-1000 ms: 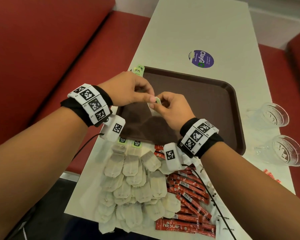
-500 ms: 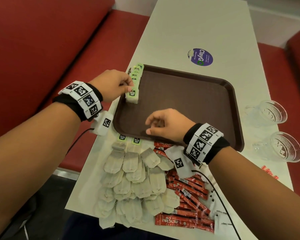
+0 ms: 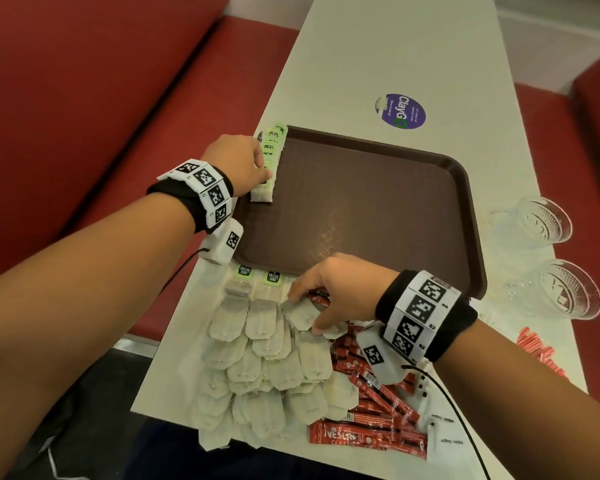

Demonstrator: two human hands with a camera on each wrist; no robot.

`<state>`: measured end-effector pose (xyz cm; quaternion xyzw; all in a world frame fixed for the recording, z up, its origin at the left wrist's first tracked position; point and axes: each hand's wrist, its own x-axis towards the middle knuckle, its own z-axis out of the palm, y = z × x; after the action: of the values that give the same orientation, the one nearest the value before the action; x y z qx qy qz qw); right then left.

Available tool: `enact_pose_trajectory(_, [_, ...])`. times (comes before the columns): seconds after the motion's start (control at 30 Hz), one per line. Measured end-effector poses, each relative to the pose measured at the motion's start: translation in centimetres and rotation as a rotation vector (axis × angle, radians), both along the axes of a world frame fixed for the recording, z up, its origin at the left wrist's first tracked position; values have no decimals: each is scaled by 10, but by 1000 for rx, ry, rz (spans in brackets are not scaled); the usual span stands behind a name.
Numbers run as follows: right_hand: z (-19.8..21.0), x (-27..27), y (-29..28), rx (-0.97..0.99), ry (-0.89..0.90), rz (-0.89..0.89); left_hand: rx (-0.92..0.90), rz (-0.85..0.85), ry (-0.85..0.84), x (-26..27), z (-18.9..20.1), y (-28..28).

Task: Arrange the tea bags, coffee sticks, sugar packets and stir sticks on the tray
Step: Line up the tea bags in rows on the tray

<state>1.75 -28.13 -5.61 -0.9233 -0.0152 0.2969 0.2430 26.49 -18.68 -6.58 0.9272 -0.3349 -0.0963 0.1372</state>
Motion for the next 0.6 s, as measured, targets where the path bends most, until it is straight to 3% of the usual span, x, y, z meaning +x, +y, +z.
enact_pose_trajectory(0.13, [-6,-1,1,-24,-34,10,263,-130,4,-12,0,-10])
enact_pose_trajectory(0.27, [-4,-3,3,-28,-69,-32,332,-164,12,-17,5,-12])
enact_pose_trajectory(0.43, [4,-8,14,-50,-116,-93,136,-196,61,-40,34,22])
enact_pose_trajectory(0.6, [7,-12,22,-107,-120,-46,25,-376,114,-99,66,84])
